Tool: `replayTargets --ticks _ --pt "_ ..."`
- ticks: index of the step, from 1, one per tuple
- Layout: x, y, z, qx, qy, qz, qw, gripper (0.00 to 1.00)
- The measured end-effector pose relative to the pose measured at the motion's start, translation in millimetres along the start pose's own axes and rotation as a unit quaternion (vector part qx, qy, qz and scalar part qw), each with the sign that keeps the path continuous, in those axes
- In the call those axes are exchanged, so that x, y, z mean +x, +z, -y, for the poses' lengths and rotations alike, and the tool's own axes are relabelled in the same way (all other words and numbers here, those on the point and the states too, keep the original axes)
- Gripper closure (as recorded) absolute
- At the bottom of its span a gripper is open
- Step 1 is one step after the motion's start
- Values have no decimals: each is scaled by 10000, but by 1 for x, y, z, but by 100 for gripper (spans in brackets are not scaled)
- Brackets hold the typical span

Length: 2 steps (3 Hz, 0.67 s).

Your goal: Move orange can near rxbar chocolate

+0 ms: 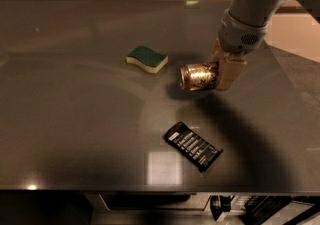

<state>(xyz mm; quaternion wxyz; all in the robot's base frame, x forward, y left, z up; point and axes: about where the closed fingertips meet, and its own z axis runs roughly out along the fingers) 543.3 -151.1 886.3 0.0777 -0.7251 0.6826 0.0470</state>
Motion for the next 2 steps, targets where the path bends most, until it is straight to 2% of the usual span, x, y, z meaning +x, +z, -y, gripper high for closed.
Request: replayTargets --ticks 1,2 --pt "3 12 -23 -182 106 -13 9998 100" --pt "6 20 -40 -337 239 12 9991 83"
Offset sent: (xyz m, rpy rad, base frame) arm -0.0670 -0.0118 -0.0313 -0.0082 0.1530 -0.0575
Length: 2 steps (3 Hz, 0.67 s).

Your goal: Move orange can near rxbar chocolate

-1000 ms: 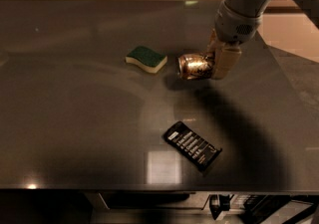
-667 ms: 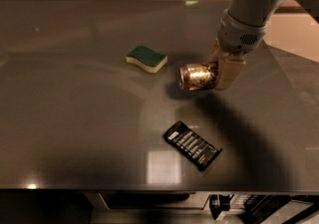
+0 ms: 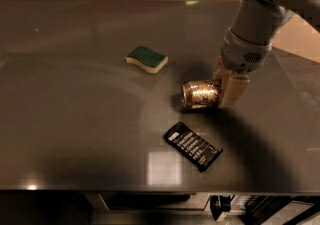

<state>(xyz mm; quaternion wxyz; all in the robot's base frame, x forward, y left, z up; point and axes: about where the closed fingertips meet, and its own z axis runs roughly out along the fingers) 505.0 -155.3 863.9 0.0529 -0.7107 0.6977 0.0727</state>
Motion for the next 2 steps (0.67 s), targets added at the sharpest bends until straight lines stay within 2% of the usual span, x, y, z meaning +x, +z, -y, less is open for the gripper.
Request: replayTargets --ticks 2 --pt "-2 15 -27 -274 79 73 9996 36"
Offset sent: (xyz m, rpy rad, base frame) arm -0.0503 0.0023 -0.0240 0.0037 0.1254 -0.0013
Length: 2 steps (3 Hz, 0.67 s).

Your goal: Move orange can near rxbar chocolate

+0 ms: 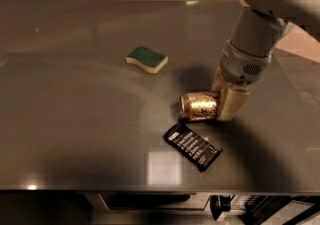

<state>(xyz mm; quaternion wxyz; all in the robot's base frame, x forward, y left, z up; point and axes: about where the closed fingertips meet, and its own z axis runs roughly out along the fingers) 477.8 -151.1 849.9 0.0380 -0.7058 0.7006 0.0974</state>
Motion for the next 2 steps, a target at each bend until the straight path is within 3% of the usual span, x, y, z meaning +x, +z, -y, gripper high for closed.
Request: replayTargets --ticks 1,2 --pt "1 6 -6 -47 35 5 10000 14" --pt "2 8 -6 -15 99 43 9999 0"
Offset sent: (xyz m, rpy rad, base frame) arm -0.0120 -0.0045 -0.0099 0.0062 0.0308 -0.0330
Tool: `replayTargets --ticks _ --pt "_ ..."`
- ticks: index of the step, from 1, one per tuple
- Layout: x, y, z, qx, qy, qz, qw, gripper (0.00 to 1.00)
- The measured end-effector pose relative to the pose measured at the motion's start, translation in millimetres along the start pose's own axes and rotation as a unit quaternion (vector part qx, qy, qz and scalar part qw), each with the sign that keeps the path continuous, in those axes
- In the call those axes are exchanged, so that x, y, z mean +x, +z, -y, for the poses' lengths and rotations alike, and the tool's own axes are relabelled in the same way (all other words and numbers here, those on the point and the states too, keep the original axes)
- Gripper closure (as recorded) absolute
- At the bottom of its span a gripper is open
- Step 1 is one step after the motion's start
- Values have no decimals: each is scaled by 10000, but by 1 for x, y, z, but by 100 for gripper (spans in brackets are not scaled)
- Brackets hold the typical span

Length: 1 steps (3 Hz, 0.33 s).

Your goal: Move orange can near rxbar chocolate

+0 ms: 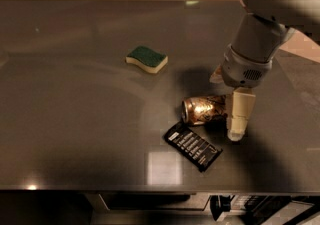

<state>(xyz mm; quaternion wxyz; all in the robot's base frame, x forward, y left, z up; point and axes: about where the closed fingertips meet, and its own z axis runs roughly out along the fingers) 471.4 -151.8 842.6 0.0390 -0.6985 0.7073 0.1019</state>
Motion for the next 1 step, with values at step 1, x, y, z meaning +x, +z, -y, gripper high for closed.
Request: replayTargets --ticks 1 --pt "0 0 0 1 0 0 10000 0"
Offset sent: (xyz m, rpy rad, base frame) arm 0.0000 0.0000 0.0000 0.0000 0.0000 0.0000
